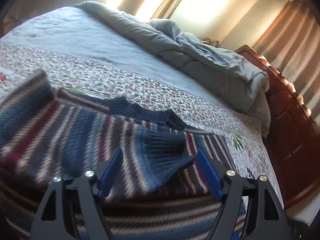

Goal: Fold small clothes

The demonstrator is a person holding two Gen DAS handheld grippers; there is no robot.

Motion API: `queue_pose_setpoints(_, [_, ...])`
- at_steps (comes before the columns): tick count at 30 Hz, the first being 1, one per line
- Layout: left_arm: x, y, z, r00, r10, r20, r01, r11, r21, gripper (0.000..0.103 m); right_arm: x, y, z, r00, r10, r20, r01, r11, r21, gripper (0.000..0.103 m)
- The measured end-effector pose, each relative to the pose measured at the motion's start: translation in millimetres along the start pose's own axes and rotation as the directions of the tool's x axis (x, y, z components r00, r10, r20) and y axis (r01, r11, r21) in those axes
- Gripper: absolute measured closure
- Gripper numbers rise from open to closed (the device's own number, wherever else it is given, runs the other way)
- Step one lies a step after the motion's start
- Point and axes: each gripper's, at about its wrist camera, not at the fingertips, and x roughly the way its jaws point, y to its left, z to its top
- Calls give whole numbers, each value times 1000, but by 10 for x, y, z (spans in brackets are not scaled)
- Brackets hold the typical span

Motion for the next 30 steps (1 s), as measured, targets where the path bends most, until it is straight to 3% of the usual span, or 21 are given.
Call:
queue_pose_setpoints(2, [-304, 142, -172, 1000, -17, 12, 17, 1000, -6, 17, 49, -16, 3, 999, 48, -25, -48, 998, 30, 17])
queue_pose_setpoints(3, [-430, 212, -262, 999, -23, 22, 24, 1000, -16, 16, 81, -22, 8, 995, 88, -39, -86, 995, 46, 32])
queue_pose_setpoints(4, [-540, 273, -363, 999, -24, 26, 25, 999, -22, 16, 118, -25, 14, 991, 121, -59, -117, 991, 70, 39])
queue_pose_setpoints(9, [-927, 579, -763, 999, 0, 36, 1, 1000, -21, 13, 235, -88, 137, 958, 279, -65, -258, 939, 227, 42])
queue_pose_setpoints(12, [-954, 661, -865, 999, 4, 34, -5, 1000, 27, 12, 505, -185, 424, 935, 351, -46, -310, 876, 369, 41])
queue_pose_setpoints(17, [-810, 763, -850, 1000, 16, 13, -16, 1000, 21, 12, 1034, -463, 741, 948, 309, -76, -208, 782, 587, 41])
queue_pose_setpoints(21, [-750, 750, -820, 999, 48, -11, -48, 996, 70, 12, 1228, -435, 937, 957, 273, -93, -172, 799, 577, 38])
queue_pose_setpoints(24, [-780, 854, -840, 999, 32, -5, -32, 999, 38, 11, 1397, -412, 999, 960, 238, -145, -112, 807, 580, 44])
queue_pose_setpoints(26, [-766, 969, -861, 999, 26, -21, -27, 1000, -15, 11, 1463, -360, 1059, 960, 223, -170, -95, 829, 552, 62])
queue_pose_setpoints(27, [-754, 1016, -861, 999, 27, -33, -29, 999, -38, 11, 1479, -331, 1111, 957, 227, -179, -99, 840, 534, 88])
queue_pose_setpoints(28, [-754, 1050, -855, 999, 13, -39, -15, 998, -54, 11, 1473, -289, 1163, 956, 226, -185, -102, 853, 513, 94])
queue_pose_setpoints(30, [-781, 1075, -842, 999, 1, -33, -3, 998, -62, 11, 1363, -118, 1370, 966, 196, -169, -109, 900, 423, 95])
